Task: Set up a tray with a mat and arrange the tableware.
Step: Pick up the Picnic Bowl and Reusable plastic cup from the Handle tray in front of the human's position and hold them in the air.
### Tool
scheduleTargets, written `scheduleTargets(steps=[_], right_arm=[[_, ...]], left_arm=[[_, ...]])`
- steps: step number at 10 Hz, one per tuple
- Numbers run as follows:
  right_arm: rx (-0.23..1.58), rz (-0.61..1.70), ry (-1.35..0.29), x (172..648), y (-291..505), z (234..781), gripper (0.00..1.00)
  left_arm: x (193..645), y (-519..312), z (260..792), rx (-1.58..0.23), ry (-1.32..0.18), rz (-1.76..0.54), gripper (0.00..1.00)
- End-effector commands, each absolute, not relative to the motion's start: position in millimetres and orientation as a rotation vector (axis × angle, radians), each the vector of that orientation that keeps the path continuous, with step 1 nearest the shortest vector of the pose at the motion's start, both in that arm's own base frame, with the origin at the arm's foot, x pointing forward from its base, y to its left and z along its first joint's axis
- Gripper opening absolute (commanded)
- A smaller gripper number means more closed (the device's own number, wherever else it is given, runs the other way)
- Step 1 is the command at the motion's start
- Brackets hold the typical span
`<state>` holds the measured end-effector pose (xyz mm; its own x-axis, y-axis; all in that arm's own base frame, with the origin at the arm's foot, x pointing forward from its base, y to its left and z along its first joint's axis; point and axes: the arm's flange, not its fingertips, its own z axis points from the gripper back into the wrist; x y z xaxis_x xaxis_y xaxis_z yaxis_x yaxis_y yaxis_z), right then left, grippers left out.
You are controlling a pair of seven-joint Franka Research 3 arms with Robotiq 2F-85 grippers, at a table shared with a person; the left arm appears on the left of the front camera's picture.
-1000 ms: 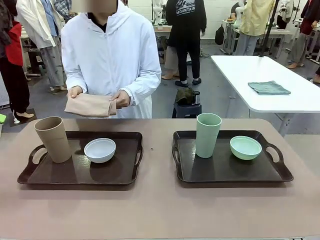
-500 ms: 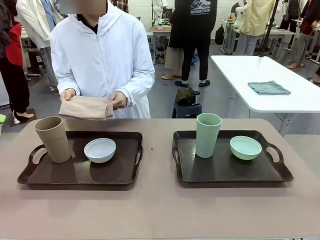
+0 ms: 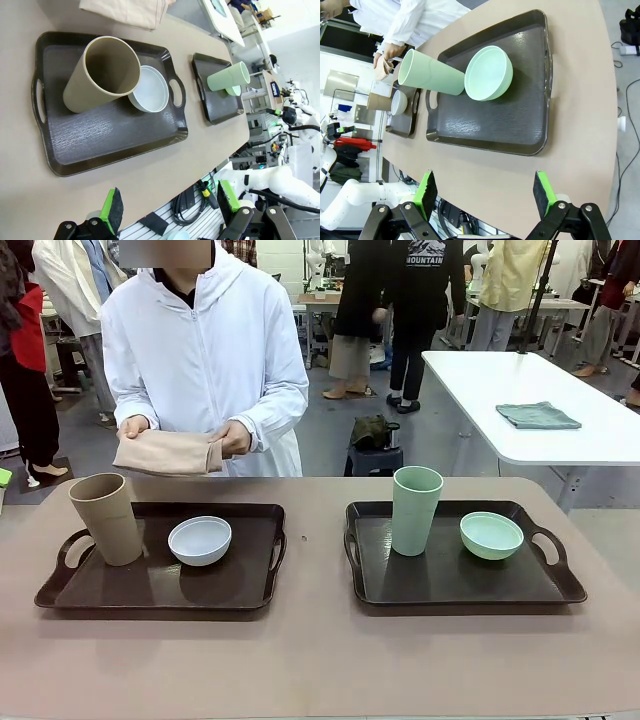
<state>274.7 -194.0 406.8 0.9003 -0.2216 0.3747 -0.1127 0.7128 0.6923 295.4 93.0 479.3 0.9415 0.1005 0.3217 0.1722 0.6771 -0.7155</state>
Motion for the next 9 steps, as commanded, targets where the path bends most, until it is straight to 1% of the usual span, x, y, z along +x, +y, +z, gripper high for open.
scheduleTargets(steps=[1,6,7,8,9], right_arm=[[0.803,-0.047,-0.480,279,-197,405,1.00],[0.803,-0.047,-0.480,279,-197,405,1.00],[0.782,-0.062,-0.458,275,-194,407,1.00],[0.708,0.001,-0.465,282,-183,420,1.00],[0.651,0.030,-0.466,290,-164,441,1.00]], left_arm=[[296,95,479,-0.850,-0.365,-0.058,1.00],[296,95,479,-0.850,-0.365,-0.058,1.00],[296,95,479,-0.850,-0.365,-0.058,1.00],[295,93,479,-0.831,-0.351,-0.042,1.00],[305,97,490,-0.854,-0.323,-0.138,1.00]])
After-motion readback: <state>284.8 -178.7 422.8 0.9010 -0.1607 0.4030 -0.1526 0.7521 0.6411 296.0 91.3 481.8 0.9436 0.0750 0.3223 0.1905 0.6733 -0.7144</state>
